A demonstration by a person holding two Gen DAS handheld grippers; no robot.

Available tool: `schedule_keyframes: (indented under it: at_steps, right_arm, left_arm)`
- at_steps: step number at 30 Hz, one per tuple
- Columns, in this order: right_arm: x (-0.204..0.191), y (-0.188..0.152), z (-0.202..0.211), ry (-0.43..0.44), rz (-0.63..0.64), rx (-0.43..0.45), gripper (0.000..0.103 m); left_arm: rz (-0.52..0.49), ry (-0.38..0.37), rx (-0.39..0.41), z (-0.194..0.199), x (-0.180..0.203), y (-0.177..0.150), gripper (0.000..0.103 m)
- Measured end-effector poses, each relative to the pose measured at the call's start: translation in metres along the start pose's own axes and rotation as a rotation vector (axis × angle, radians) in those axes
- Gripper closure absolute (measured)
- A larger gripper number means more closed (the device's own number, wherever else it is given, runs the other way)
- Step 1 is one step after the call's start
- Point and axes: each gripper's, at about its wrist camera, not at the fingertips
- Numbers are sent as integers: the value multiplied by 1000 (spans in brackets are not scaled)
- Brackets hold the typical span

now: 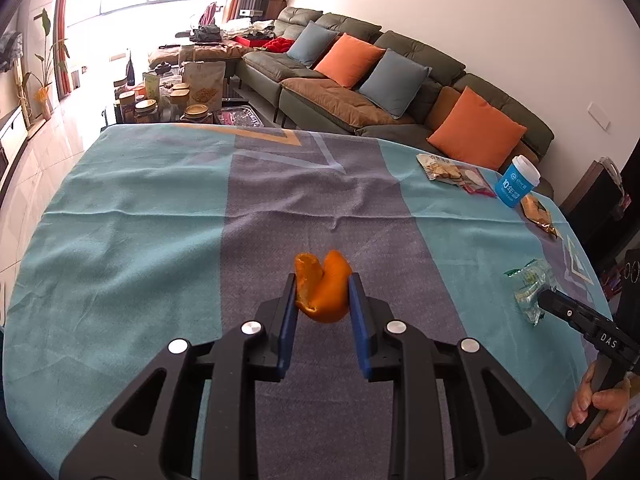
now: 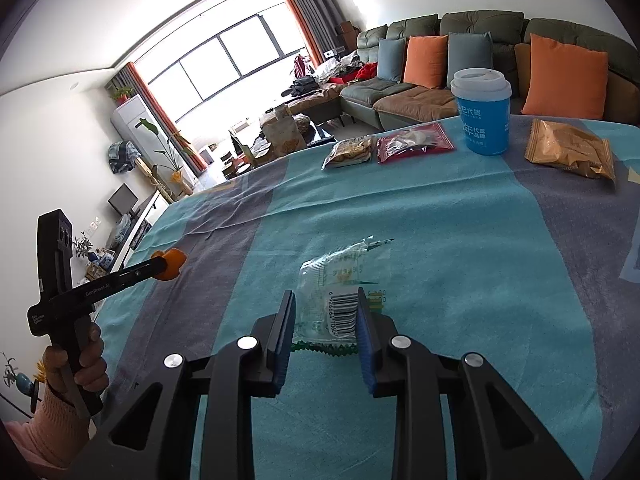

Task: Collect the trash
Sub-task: 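Grasp the orange peel with the left tool while the right tool grasps the clear barcode wrapper, then lift the orange peel and barcode wrapper and carry them toward the teal bin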

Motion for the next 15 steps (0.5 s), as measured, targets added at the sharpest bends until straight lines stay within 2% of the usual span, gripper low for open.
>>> schedule_keyframes:
  at_steps: [11,15]
  right_arm:
    - [-36,2,6,92,52,27,76]
    - [-55,-3,3,138,80,20,76]
  left_arm:
    - [-30,38,59,56,-10,-15,78]
    - [-10,39,61,74,-19,-24,78]
Point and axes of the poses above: each gripper's, at about its wrist camera, not at the fingertips, and z roughly against the way its jaws point, x to its right, y to its top, and after that the axes turned 9 degrees about x, right-handed
